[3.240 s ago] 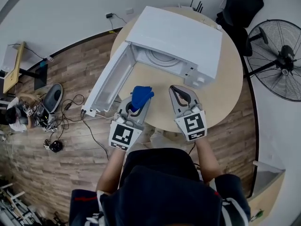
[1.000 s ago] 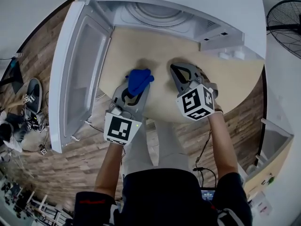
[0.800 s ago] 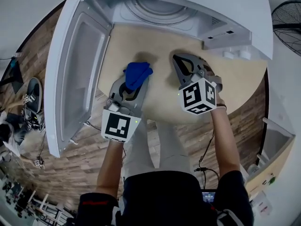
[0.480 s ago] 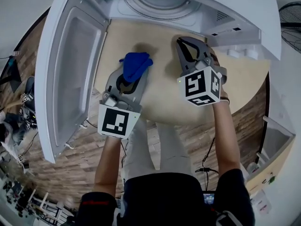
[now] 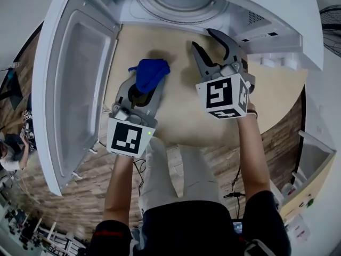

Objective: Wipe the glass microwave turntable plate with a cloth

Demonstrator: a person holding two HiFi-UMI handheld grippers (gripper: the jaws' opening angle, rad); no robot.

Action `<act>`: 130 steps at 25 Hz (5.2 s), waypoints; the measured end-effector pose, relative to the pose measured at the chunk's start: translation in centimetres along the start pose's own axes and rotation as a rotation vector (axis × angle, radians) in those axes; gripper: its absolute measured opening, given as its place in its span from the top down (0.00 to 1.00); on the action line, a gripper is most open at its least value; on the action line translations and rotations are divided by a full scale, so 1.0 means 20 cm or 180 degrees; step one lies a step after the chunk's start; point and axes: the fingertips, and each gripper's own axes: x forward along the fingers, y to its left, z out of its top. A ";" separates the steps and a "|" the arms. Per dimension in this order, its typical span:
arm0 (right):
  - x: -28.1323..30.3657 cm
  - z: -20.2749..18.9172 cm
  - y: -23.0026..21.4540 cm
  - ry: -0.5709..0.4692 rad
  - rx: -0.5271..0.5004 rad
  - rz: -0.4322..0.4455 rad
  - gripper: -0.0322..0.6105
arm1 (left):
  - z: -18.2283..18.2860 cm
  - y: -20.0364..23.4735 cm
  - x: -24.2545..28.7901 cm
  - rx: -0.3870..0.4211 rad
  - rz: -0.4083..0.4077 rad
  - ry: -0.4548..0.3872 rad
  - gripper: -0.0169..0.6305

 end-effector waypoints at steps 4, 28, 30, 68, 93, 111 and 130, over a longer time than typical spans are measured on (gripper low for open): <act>0.03 0.01 -0.05 -0.0007 0.0042 -0.0274 0.54 | -0.01 -0.01 0.00 0.0070 -0.0027 -0.0026 0.89; 0.16 -0.08 -0.04 0.0269 0.0149 -0.0490 0.49 | -0.04 0.06 0.01 -0.0190 0.0047 -0.0125 0.89; 0.16 -0.08 -0.04 0.0269 0.0152 -0.0481 0.50 | -0.04 0.09 0.01 -0.0239 0.0084 -0.0151 0.89; 0.17 -0.07 -0.03 0.0268 0.0182 -0.0472 0.50 | 0.53 0.57 0.56 0.0806 0.0386 -0.0342 0.89; 0.17 -0.08 -0.04 0.0274 0.0187 -0.0471 0.50 | 0.50 0.54 0.80 0.1513 0.0310 -0.0007 0.89; 0.17 -0.08 -0.03 0.0271 0.0188 -0.0468 0.50 | 0.51 0.41 0.88 0.1704 0.0064 -0.0007 0.89; 0.17 -0.08 -0.04 0.0271 0.0189 -0.0471 0.50 | 0.51 0.17 0.90 0.2050 -0.0557 -0.0158 0.89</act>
